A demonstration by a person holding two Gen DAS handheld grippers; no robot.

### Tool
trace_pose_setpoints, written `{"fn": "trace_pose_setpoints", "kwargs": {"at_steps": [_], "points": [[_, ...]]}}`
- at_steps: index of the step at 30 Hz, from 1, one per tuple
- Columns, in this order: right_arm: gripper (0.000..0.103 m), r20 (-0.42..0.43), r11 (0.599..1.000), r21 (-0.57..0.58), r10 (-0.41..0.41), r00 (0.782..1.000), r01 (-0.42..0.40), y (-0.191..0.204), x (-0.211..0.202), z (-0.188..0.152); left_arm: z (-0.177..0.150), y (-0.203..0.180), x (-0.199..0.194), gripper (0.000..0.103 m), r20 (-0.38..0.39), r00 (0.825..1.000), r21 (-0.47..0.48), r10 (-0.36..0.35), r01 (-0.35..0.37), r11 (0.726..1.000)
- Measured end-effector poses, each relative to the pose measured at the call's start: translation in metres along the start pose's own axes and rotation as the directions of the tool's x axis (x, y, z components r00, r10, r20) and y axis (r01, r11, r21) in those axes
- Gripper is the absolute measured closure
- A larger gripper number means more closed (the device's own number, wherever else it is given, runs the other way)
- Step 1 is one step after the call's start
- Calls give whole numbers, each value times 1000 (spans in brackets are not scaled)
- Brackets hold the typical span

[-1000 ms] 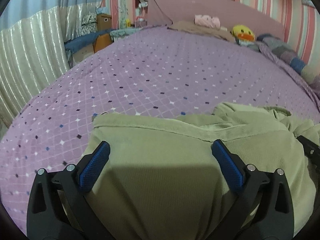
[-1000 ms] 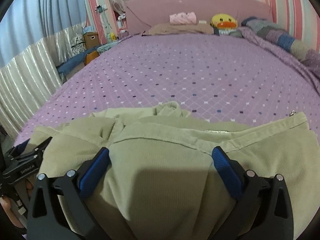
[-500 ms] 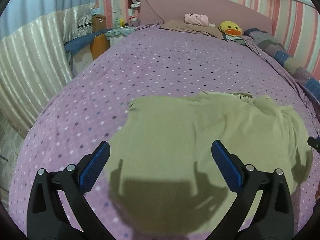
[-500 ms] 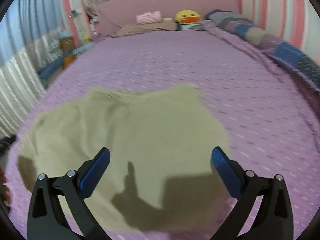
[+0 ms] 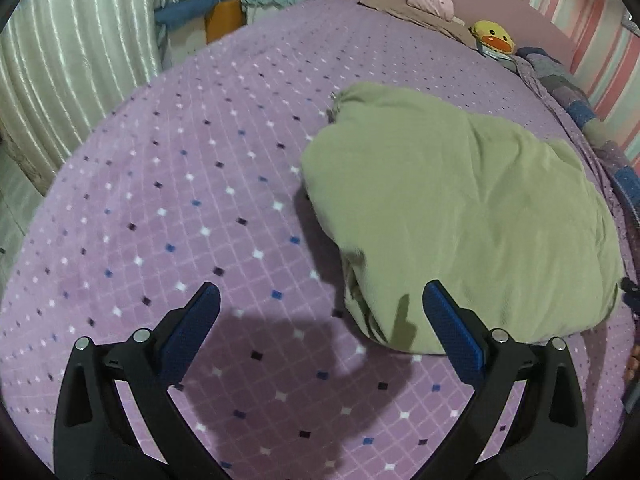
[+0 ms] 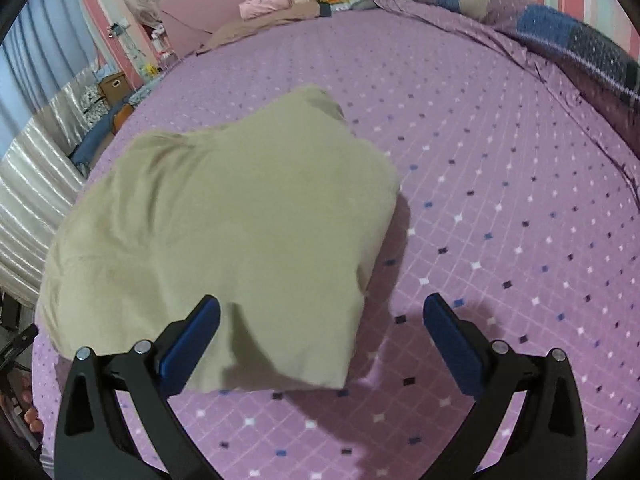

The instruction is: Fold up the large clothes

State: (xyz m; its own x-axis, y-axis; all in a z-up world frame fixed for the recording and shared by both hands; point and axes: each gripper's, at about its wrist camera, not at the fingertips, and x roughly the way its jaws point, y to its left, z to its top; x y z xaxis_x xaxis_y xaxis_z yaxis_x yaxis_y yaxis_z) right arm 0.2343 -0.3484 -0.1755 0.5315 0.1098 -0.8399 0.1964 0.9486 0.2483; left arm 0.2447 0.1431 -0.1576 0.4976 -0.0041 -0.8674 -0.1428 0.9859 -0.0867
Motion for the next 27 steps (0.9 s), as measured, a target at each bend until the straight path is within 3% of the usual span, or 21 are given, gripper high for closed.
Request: {"fn": "trace_pose_setpoints", "kwargs": {"at_steps": [3,10,13,17,22,27], "points": [[2,-11,999,30,31,999,-31,-10,21,-5,-3,-3,12,3,-14,1000,21,-9,10,1000],[2,-25,951,193,251,968,-241,-39,61,-16,-7,-4,44,3,-59,998,39,-23,25,999],[2,-22,939,209,283,959,-273,-38,68,-17,-10,-1,54,3,-65,997,42,-31,33,999],[2,-36,937,180,310,950,-299,-27,73,-13,-10,0,60,3,-70,993,28,-91,93,995],[2,-56,941,148,315,947,-304,-14,78,-8,-13,3,72,3,-109,969,-3,-224,225,974],[2,-77,936,163,327,942,-312,-16,80,-16,-9,4,94,3,-154,938,-55,-311,306,951]]}}
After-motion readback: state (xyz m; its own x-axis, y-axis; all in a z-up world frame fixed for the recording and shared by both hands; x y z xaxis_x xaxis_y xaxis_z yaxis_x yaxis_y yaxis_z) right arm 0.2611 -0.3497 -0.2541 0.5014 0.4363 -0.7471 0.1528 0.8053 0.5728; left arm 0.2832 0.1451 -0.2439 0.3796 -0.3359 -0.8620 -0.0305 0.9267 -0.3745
